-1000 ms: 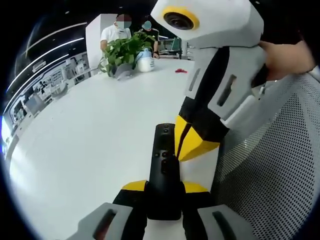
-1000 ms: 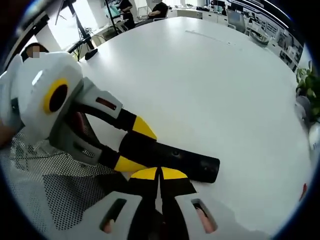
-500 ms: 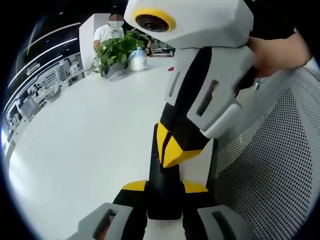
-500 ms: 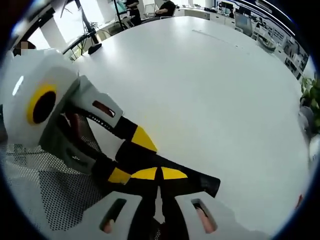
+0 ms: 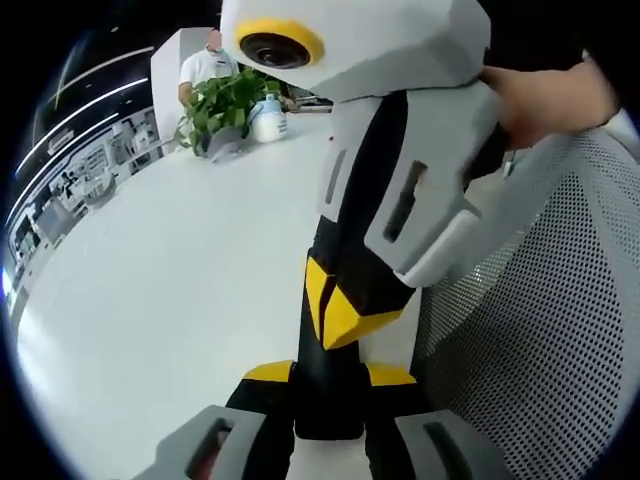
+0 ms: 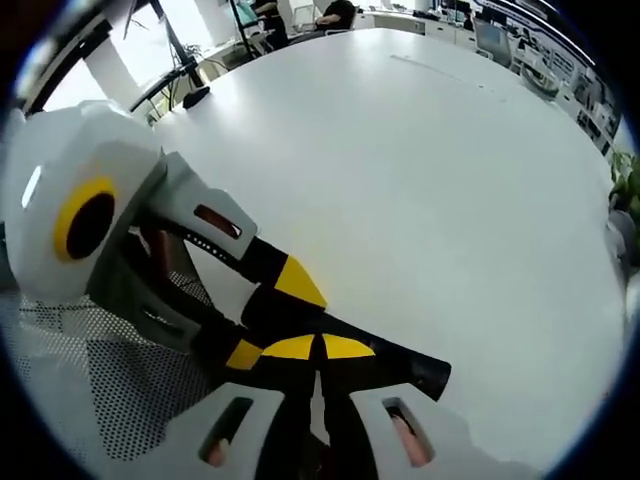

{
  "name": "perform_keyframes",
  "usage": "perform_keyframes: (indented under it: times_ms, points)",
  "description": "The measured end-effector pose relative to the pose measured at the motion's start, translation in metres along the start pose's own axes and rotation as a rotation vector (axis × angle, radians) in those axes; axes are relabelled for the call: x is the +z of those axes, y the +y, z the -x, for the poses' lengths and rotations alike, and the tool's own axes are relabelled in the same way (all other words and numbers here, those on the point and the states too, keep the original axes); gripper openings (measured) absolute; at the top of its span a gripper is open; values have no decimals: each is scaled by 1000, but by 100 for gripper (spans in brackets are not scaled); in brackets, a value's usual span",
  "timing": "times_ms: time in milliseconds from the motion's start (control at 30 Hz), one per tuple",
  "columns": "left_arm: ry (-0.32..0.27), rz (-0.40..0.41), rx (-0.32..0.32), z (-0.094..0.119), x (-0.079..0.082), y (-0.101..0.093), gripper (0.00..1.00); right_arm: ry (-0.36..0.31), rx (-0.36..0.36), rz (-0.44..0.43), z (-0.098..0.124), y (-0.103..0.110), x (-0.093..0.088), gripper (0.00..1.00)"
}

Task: Press the specified remote control buttons in sequence, fully releasing each button before pressing the next.

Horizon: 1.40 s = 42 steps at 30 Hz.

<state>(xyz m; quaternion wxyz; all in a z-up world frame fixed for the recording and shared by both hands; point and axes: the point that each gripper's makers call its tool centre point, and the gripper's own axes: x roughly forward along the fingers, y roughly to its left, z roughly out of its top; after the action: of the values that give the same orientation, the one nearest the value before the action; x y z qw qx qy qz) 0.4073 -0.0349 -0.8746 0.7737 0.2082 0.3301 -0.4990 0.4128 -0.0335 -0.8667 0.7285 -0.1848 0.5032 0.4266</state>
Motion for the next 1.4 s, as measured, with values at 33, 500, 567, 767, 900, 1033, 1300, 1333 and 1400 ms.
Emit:
perform_keyframes:
  times_ms: [33,500,567,767,900,1033,1300,1333,1400]
  points:
    - [0,0,0,0,0,0,25,1,-4,4,-1,-1,0,0]
    - [3,-3,0,-2,0,2,25,23,-12,-3,-10,-14,3,0]
    - [4,-6,-3,-2,1,2,25,30,4,-19,-9,-13,3,0]
    - [11,-19,-22,-3,1,2,25,44,46,-70,-4,-7,2,0]
    - [12,-30,-34,-3,2,3,25,54,62,-81,-2,-3,1,0]
    - [10,-29,-37,-3,1,3,25,68,73,-83,-4,-4,2,0]
    - [5,-29,-35,-4,2,3,25,59,41,1,-2,0,1,0]
    - [5,-28,-34,-3,3,3,25,61,41,4,-2,-1,1,0]
    - [5,-26,-31,-3,3,3,25,67,48,5,-2,-1,1,0]
